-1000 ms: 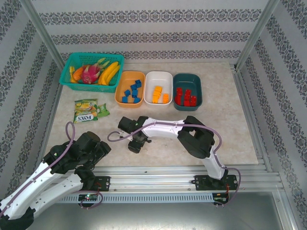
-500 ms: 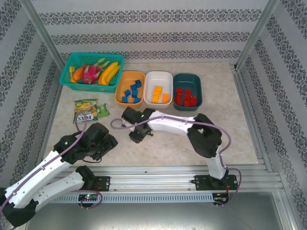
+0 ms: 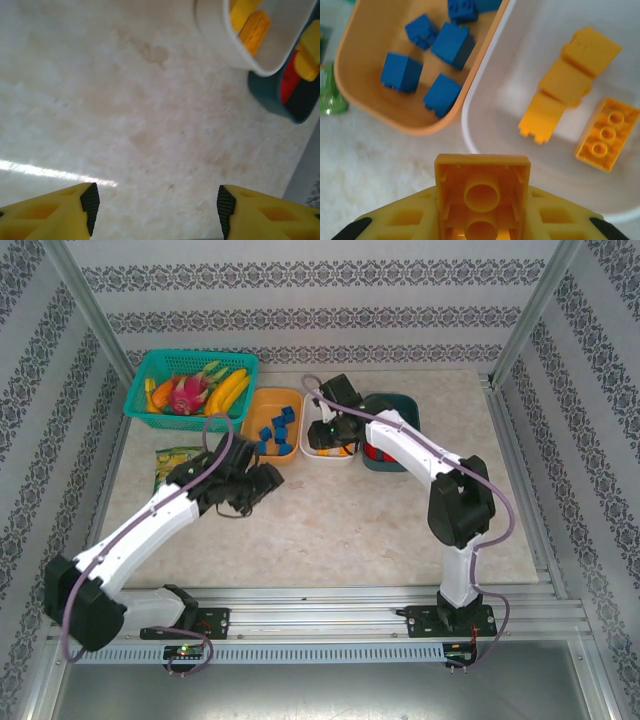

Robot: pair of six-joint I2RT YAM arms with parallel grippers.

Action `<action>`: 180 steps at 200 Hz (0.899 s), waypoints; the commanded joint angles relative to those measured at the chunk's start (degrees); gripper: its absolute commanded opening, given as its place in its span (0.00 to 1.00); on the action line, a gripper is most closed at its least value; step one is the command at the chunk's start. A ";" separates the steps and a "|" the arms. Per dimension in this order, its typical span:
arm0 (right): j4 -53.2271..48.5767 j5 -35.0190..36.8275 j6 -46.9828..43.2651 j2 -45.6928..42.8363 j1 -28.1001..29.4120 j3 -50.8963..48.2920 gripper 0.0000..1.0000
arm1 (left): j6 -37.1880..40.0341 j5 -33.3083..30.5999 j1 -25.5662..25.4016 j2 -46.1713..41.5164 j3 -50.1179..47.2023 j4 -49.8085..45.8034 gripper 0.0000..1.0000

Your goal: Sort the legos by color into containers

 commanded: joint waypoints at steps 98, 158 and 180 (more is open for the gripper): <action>-1.12 -0.57 6.85 27.64 -8.58 31.99 0.31 | 17.52 12.60 9.91 32.34 33.77 7.65 0.66; -2.61 3.35 6.55 37.65 -9.57 43.54 0.35 | 18.43 14.36 11.08 42.10 45.94 5.47 0.66; -3.18 4.37 7.37 40.11 -9.56 46.13 0.36 | 18.43 14.90 11.43 43.64 47.39 4.95 0.65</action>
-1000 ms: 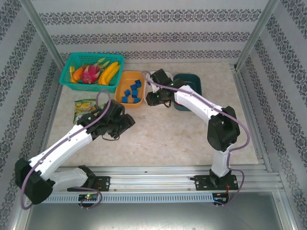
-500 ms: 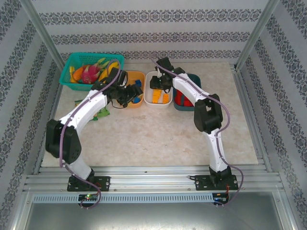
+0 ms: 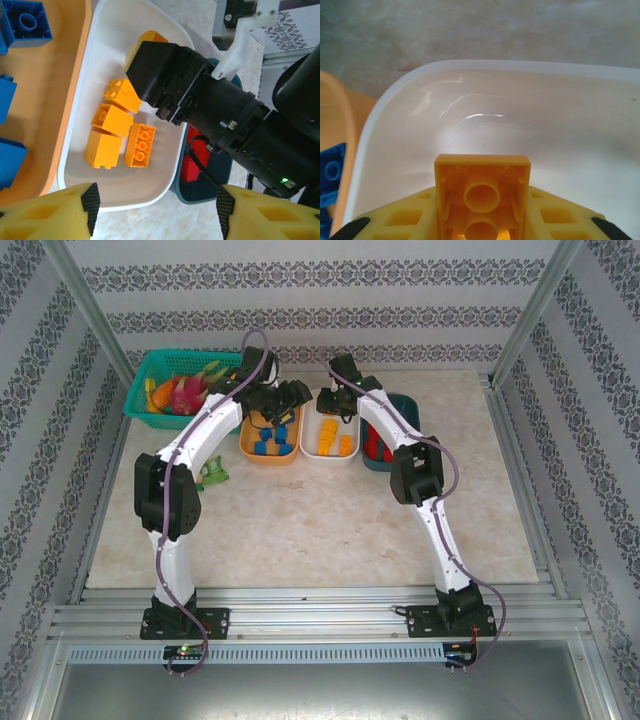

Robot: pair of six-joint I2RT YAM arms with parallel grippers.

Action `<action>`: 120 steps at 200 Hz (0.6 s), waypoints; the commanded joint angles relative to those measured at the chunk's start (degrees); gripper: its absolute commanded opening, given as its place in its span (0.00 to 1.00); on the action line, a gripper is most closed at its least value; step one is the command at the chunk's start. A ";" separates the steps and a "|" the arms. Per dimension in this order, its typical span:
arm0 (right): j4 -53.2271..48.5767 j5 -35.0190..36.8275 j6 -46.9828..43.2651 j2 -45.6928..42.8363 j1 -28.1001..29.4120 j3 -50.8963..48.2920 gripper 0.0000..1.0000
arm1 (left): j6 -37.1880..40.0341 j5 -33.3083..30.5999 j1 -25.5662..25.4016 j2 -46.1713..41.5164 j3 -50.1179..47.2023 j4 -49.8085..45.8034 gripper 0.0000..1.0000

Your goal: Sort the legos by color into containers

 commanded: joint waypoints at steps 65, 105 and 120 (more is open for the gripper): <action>-3.00 2.83 1.31 3.49 0.01 5.19 0.55 | 1.67 1.83 1.30 2.78 3.93 -1.95 0.65; -2.98 3.51 0.50 -2.92 0.76 2.93 0.63 | 1.60 -0.07 1.32 1.63 5.13 -4.87 0.65; -2.03 4.09 0.45 -7.14 1.11 0.23 0.63 | 1.32 -1.95 1.32 0.45 4.91 -6.78 0.66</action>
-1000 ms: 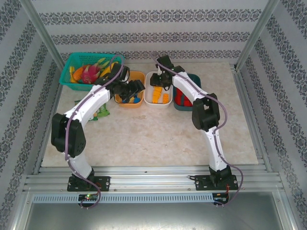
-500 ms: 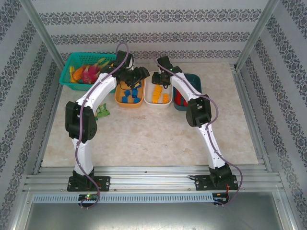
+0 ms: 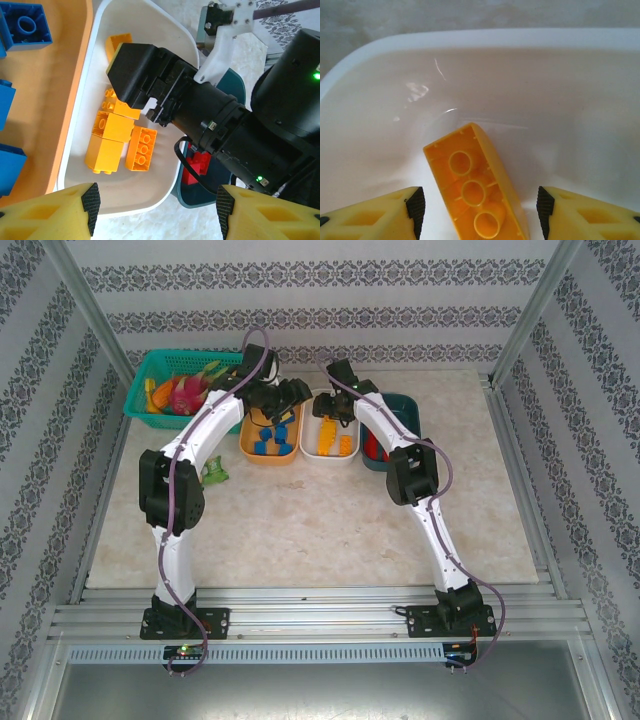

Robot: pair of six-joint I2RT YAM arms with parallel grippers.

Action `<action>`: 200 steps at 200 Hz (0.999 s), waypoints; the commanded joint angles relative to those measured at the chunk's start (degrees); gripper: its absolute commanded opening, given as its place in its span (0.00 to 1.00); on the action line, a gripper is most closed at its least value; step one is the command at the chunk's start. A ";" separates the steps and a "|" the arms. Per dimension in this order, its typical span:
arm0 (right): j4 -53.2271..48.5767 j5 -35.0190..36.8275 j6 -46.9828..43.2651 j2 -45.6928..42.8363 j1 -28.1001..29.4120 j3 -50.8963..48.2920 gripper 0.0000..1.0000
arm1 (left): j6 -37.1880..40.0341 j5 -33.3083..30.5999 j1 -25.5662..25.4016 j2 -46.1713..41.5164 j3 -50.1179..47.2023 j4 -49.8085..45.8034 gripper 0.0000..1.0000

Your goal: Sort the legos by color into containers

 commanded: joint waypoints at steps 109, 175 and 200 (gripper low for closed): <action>10.80 8.38 -1.36 -62.47 3.66 -58.78 0.62 | 3.64 -10.04 -1.41 -21.90 -14.26 -15.24 0.66; 0.83 8.21 1.69 -98.35 4.71 -90.34 0.70 | 1.62 -11.46 -3.06 -43.48 -38.60 -15.58 0.66; -1.27 8.43 2.22 -102.49 4.69 -94.38 0.97 | -2.99 -11.74 -3.16 -51.22 -47.87 -10.90 0.89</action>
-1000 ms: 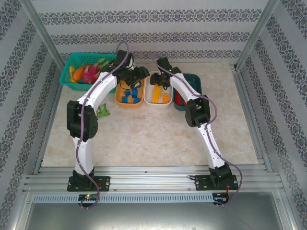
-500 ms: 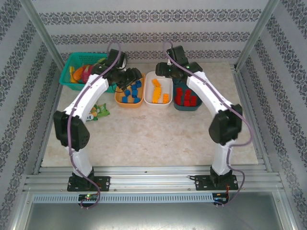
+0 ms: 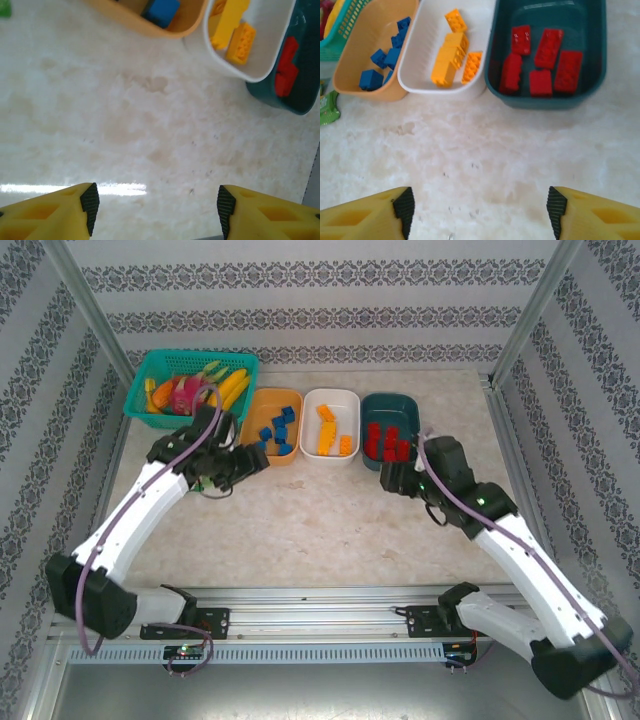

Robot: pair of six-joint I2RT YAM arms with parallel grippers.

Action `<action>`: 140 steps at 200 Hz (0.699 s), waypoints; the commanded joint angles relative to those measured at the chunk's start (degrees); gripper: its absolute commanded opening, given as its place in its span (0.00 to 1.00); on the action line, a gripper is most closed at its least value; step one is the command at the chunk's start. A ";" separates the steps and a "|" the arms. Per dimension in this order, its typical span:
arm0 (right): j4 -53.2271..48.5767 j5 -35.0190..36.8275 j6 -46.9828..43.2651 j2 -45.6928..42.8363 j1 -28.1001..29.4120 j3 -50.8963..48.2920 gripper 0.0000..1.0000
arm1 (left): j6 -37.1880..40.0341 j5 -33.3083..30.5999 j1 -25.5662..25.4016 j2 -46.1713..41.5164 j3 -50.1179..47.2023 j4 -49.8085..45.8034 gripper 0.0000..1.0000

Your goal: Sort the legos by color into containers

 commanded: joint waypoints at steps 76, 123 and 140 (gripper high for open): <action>2.08 25.30 -0.78 -0.40 -2.05 -1.40 0.98 | 0.15 -29.68 -0.33 -10.66 -3.65 -5.44 1.00; 24.98 24.31 -14.27 -5.79 -9.99 -20.30 0.98 | 21.97 -57.67 0.66 -18.99 -21.28 18.82 1.00; 29.72 24.52 -14.89 -6.17 -12.35 -25.87 0.98 | 28.93 -54.14 4.46 -19.62 -29.30 29.10 1.00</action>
